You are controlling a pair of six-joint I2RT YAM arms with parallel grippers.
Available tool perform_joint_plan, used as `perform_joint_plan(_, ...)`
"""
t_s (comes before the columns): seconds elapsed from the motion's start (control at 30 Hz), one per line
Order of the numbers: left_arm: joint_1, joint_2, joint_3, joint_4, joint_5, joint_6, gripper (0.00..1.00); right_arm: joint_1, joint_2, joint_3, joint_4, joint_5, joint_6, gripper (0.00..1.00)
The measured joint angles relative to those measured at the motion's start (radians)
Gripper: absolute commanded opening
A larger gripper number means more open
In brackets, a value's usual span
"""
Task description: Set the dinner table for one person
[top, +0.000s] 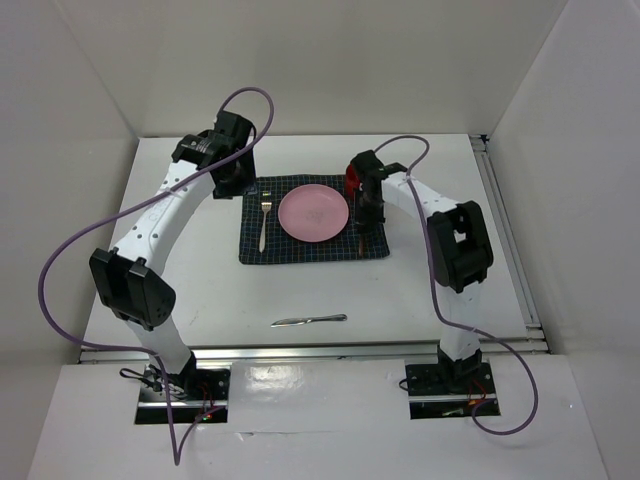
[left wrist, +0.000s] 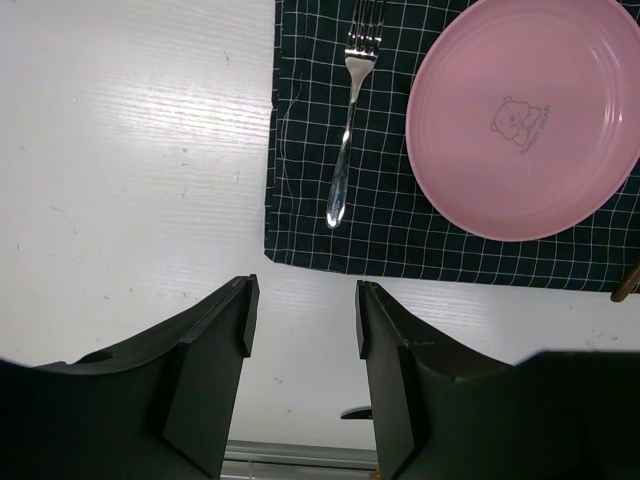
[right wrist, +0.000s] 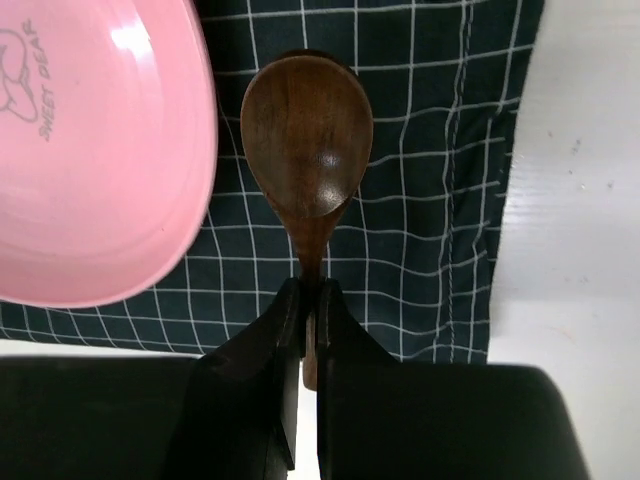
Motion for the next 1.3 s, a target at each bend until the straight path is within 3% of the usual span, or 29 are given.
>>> perform_joint_plan(0.4,0.000,-0.001,0.000,-0.004,-0.004,0.000,0.60,-0.015,0.053,0.043,0.022,-0.032,0.015,0.01)
perform_joint_plan(0.53,0.000,-0.009,0.000,-0.007,-0.004,0.000,0.60,-0.014,0.093,0.056,0.021,-0.022,0.014,0.11)
perform_joint_plan(0.6,0.000,-0.013,0.000,-0.007,-0.004,0.000,0.60,-0.013,0.109,0.058,0.021,-0.011,0.014,0.22)
perform_joint_plan(0.63,0.000,-0.013,0.000,-0.007,-0.004,0.000,0.60,-0.010,0.113,0.058,0.019,-0.005,0.011,0.33)
perform_joint_plan(0.83,0.000,-0.013,0.000,-0.007,-0.003,0.000,0.60,-0.001,0.115,0.059,0.020,0.011,0.003,0.44)
perform_joint_plan(1.3,0.000,-0.013,0.000,-0.007,-0.003,0.000,0.60,0.029,0.007,0.071,0.000,0.048,-0.010,0.41)
